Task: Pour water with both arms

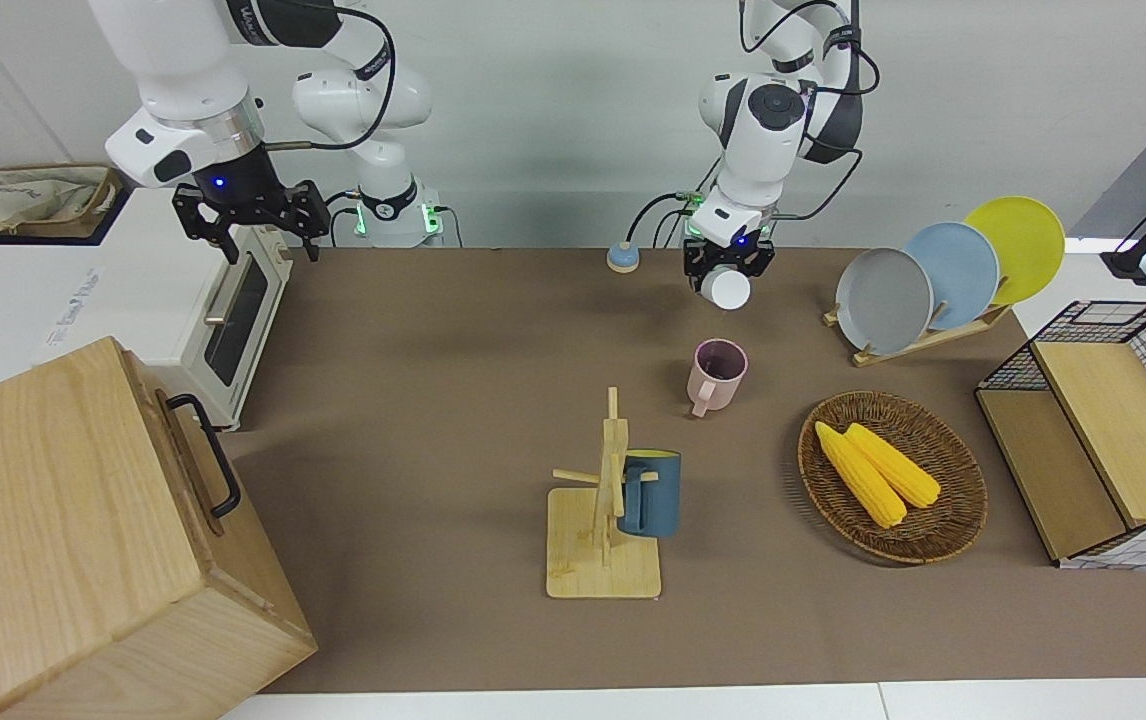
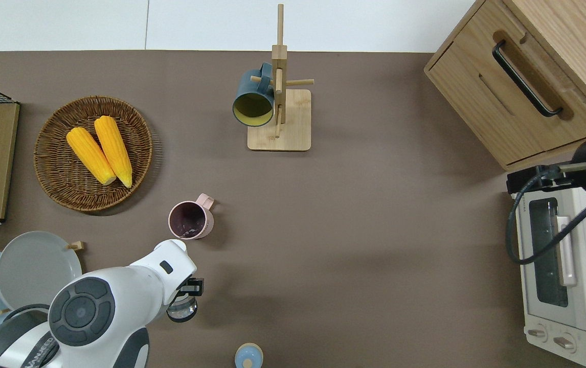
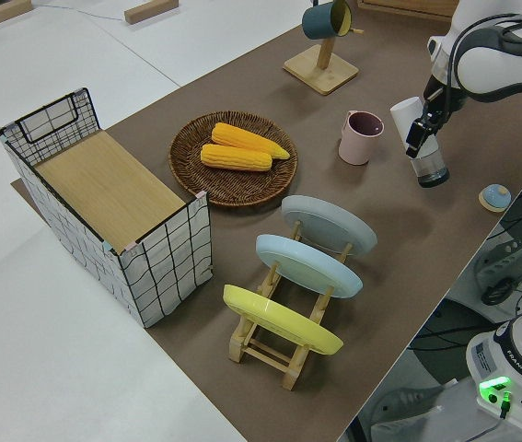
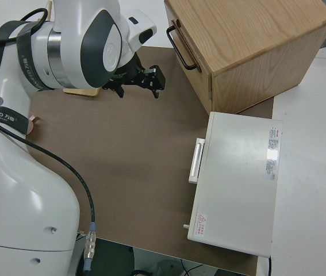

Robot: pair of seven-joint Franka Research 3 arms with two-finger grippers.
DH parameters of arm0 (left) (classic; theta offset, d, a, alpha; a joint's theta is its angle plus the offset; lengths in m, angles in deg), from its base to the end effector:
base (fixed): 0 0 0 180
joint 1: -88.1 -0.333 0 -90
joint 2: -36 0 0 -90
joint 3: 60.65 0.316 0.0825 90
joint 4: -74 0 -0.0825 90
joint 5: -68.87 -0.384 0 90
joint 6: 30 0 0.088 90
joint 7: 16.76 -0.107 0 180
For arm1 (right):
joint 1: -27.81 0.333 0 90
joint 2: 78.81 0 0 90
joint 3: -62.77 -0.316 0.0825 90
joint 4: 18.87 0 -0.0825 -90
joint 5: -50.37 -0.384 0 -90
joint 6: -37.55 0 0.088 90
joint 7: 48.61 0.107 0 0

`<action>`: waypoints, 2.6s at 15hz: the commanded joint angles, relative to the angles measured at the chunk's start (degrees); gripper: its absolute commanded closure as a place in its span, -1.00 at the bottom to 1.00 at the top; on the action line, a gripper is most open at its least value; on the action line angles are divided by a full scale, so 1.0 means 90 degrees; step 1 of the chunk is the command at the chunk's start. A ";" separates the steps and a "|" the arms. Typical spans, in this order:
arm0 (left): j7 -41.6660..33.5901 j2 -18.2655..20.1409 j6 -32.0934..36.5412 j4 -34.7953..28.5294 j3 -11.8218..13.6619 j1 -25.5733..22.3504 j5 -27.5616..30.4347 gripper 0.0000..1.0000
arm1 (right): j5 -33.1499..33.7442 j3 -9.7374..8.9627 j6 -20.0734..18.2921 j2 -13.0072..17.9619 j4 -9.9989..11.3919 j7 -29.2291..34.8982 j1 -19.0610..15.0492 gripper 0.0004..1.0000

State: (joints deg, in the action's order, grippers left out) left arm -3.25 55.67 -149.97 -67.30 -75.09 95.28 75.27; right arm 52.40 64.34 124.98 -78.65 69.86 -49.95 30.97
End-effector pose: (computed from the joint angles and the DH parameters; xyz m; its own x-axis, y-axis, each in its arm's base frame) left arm 0.3952 -0.1632 0.4129 0.9969 -0.0681 -0.0383 -0.0681 -0.9977 0.0017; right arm 0.5492 0.0113 0.6326 0.9986 0.0495 -0.0207 0.0502 -0.9981 0.0349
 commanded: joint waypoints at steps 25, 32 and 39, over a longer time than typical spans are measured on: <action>0.0179 -0.0291 0.0821 0.0886 0.0130 -0.0212 -0.0076 0.79 | -0.0890 -0.0067 -0.0106 0.0197 0.0063 -0.0163 0.0020 -0.98; 0.0218 0.0285 0.0303 0.0417 0.0120 -0.0251 -0.0066 0.80 | -0.0890 -0.0067 -0.0106 0.0197 0.0063 -0.0154 0.0020 -0.98; 0.0882 0.0393 -0.0634 0.0202 0.0110 -0.0242 -0.0066 0.81 | -0.0890 -0.0067 -0.0106 0.0197 0.0063 -0.0163 0.0020 -0.98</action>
State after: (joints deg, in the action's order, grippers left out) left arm 2.23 56.78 -153.28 -64.29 -73.78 93.50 75.14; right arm 45.39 63.56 123.71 -77.66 69.82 -50.28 31.26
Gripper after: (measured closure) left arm 0.366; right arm 0.004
